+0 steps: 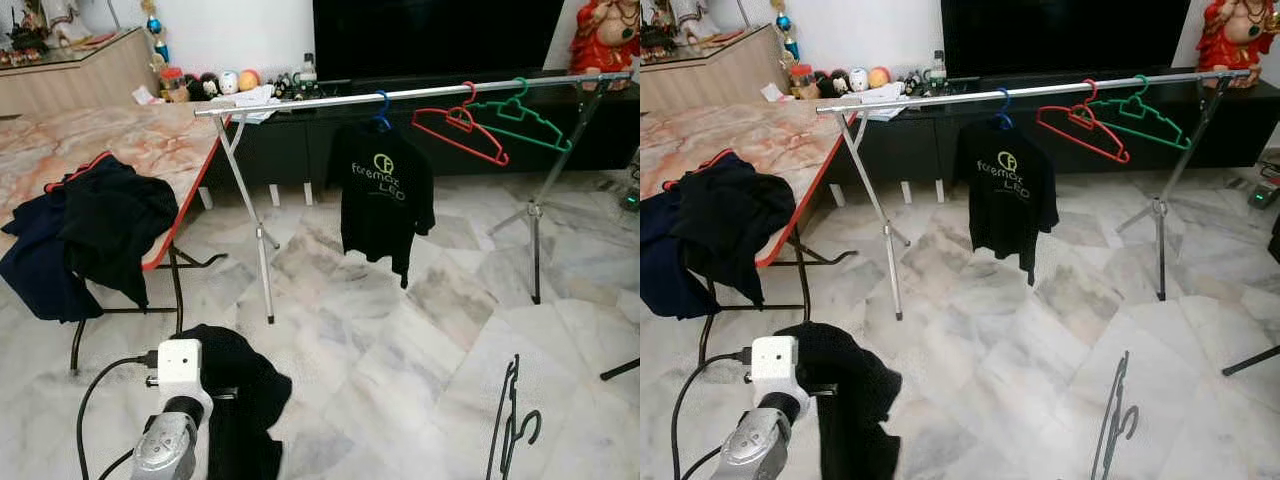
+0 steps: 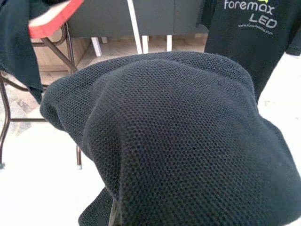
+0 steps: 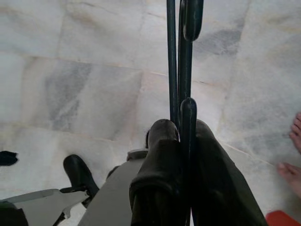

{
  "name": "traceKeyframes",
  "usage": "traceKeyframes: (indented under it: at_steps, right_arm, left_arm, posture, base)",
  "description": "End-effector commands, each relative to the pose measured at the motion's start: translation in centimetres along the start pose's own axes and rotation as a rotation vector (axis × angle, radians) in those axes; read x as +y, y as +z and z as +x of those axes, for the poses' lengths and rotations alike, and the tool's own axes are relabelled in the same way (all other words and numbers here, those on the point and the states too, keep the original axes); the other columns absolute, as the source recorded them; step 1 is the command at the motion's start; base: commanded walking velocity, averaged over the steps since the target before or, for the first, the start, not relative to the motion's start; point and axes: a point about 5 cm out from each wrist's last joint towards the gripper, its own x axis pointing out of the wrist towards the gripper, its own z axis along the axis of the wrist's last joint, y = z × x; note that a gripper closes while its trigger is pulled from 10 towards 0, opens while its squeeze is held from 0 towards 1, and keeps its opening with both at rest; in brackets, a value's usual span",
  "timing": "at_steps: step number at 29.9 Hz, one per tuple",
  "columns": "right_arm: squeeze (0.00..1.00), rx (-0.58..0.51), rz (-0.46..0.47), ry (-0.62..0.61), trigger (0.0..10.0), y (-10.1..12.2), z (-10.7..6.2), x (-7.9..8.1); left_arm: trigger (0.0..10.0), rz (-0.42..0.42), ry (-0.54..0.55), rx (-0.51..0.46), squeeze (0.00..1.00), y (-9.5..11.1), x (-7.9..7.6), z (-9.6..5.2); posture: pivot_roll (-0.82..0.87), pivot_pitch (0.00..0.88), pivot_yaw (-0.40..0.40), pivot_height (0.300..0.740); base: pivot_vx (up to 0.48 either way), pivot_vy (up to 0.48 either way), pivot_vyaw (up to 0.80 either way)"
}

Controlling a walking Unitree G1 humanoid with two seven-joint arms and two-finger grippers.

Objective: Hang hanger

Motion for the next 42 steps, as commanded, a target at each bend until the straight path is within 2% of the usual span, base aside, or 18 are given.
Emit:
traceKeyframes:
  at_steps: [1,3,7,10,19,24,31,36,42]
  right_arm:
    - [0.00,-0.007,0.000,0.018,10.0,-0.1,0.0,0.4]
    - [0.00,-0.010,-0.040,0.024,10.0,0.0,0.0,0.6]
    - [0.00,-0.011,-0.015,0.033,10.0,-0.2,-0.1,0.9]
    - [0.00,0.011,-0.001,0.029,10.0,-0.6,-0.1,0.9]
    - [0.00,0.016,0.012,0.027,10.0,-0.6,-0.1,1.2]
    - [0.00,0.008,0.025,0.029,10.0,-0.1,0.0,1.3]
    - [0.00,-0.016,0.036,0.062,10.0,1.2,0.2,2.8]
    - [0.00,-0.029,0.020,0.077,10.0,1.7,0.3,3.1]
    - [0.00,-0.045,0.004,0.057,10.0,2.7,0.5,2.4]
  left_arm:
    - [10.0,-0.002,0.018,-0.028,0.00,0.6,0.6,0.0]
    - [10.0,-0.003,0.015,-0.026,0.00,0.6,0.6,0.0]
    - [10.0,-0.001,0.017,-0.028,0.00,0.7,0.6,0.2]
    - [10.0,0.025,0.006,-0.025,0.00,0.7,0.6,0.3]
    - [10.0,0.010,-0.008,-0.016,0.00,0.7,0.6,0.9]
    - [10.0,0.014,0.002,-0.021,0.00,0.9,1.0,1.2]
    - [10.0,0.019,0.022,-0.023,0.00,1.4,2.1,1.9]
    - [10.0,0.017,0.048,-0.042,0.00,1.8,2.4,2.2]
    - [10.0,0.012,0.082,-0.078,0.00,2.3,3.1,2.0]
  posture:
    - [-0.05,0.000,0.120,0.740]
    - [-0.05,0.000,0.129,0.740]
    - [-0.05,0.000,0.131,0.740]
    - [-0.05,0.000,0.138,0.740]
    - [-0.04,0.000,0.149,0.740]
    - [-0.03,0.000,0.146,0.740]
    - [0.01,0.000,0.144,0.740]
    - [0.06,0.000,0.110,0.740]
    - [0.09,0.000,0.049,0.740]
  base:
    - [0.000,0.307,0.00]
    - [0.000,0.403,0.80]
    - [0.000,0.424,0.80]
    - [0.000,0.447,0.00]
    - [0.000,0.471,0.00]
    - [0.000,0.480,0.00]
    - [0.000,0.480,0.00]
    - [0.000,0.480,0.00]
    - [0.000,0.480,0.00]
